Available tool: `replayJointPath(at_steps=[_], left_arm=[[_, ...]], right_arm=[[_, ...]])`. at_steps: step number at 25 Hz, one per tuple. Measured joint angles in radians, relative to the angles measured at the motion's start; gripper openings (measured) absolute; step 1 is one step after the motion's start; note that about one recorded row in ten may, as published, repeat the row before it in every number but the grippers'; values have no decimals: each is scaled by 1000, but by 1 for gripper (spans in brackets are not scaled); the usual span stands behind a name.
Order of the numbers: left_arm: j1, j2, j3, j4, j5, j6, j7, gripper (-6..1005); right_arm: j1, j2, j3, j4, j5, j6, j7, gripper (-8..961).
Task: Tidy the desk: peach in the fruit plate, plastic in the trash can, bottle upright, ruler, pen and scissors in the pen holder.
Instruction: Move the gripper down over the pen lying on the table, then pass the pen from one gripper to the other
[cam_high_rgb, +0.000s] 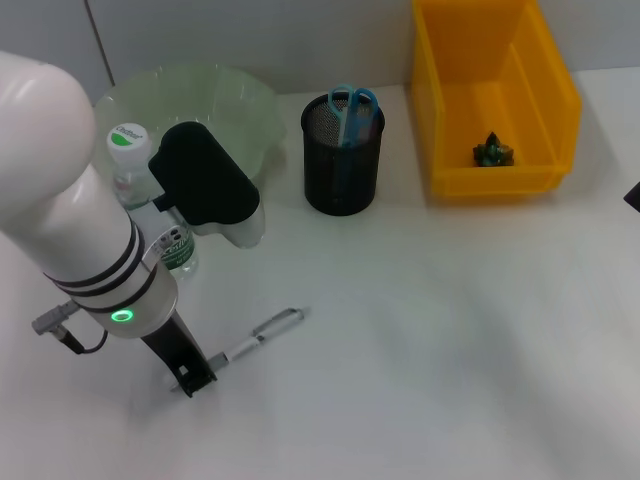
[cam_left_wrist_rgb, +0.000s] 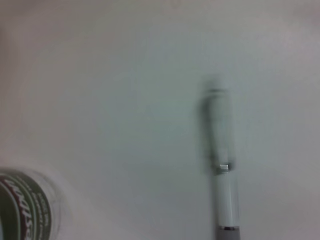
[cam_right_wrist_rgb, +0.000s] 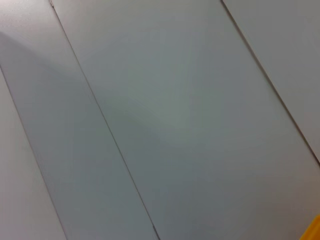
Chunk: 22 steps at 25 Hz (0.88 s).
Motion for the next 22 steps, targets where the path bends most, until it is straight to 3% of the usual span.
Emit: replayJointPath(at_steps=[7, 22], left_arm=[[0, 0, -2, -7, -5, 0, 9, 149], [11, 2, -39, 27, -52, 4, 51, 132]], right_arm=[[0, 0, 0, 0, -1, -3, 4, 803], [-1, 3, 17, 1, 6, -23, 8, 803]])
